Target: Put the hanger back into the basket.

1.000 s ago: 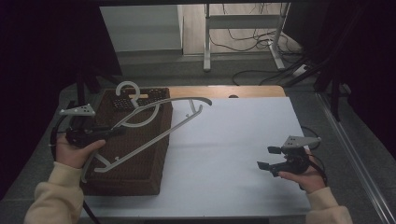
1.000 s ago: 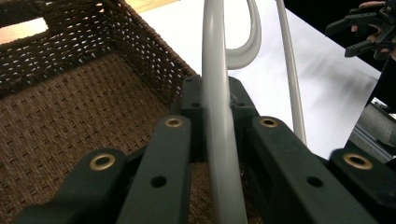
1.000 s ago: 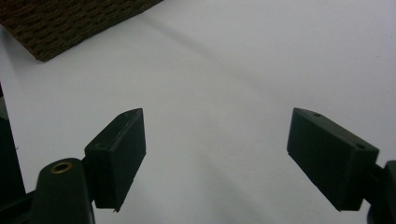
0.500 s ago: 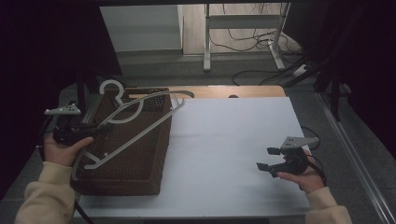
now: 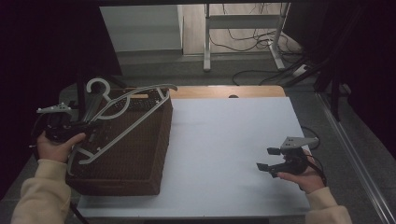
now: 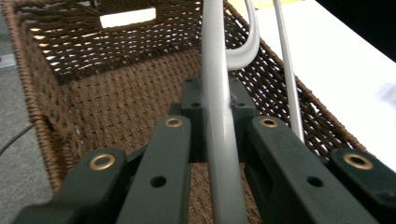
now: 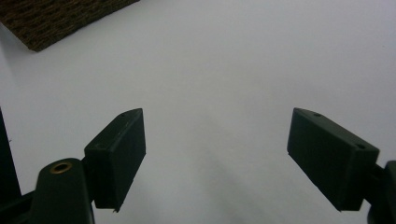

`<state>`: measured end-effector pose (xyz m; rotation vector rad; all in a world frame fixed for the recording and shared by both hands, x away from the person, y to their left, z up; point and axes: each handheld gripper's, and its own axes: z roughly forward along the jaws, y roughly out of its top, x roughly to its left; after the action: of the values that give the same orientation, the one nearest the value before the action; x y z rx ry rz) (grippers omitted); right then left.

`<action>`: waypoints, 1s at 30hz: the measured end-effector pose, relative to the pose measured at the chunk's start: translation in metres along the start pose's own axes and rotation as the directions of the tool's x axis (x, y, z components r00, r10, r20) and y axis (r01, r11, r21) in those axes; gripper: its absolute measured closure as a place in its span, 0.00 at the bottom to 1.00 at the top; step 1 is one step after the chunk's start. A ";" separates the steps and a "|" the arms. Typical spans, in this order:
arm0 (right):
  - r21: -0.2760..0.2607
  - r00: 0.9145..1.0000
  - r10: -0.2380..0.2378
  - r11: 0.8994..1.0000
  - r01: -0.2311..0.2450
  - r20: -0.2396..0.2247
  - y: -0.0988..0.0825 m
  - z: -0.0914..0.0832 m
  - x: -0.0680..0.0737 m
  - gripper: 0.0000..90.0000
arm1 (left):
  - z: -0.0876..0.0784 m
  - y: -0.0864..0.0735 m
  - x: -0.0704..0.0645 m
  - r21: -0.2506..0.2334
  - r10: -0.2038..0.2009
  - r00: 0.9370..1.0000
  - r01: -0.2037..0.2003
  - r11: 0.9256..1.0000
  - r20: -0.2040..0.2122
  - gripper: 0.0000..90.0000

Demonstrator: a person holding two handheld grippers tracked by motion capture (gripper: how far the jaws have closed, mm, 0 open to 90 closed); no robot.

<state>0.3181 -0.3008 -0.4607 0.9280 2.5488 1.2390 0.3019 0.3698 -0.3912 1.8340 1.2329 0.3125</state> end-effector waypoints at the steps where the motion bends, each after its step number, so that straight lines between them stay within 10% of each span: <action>1: 0.001 1.000 -0.001 1.000 0.001 0.000 0.000 0.000 0.000 0.21 | 0.000 -0.001 0.001 -0.002 -0.004 1.000 0.004 1.000 -0.005 0.91; 30: 0.009 1.000 -0.005 1.000 0.005 -0.004 0.000 0.001 0.000 0.21 | 0.009 -0.021 0.024 0.031 -0.062 0.995 0.064 0.997 -0.075 0.90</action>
<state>0.3187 -0.3000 -0.4615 0.9209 2.5609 1.2302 0.3062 0.3872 -0.4184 1.8217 1.3516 0.3290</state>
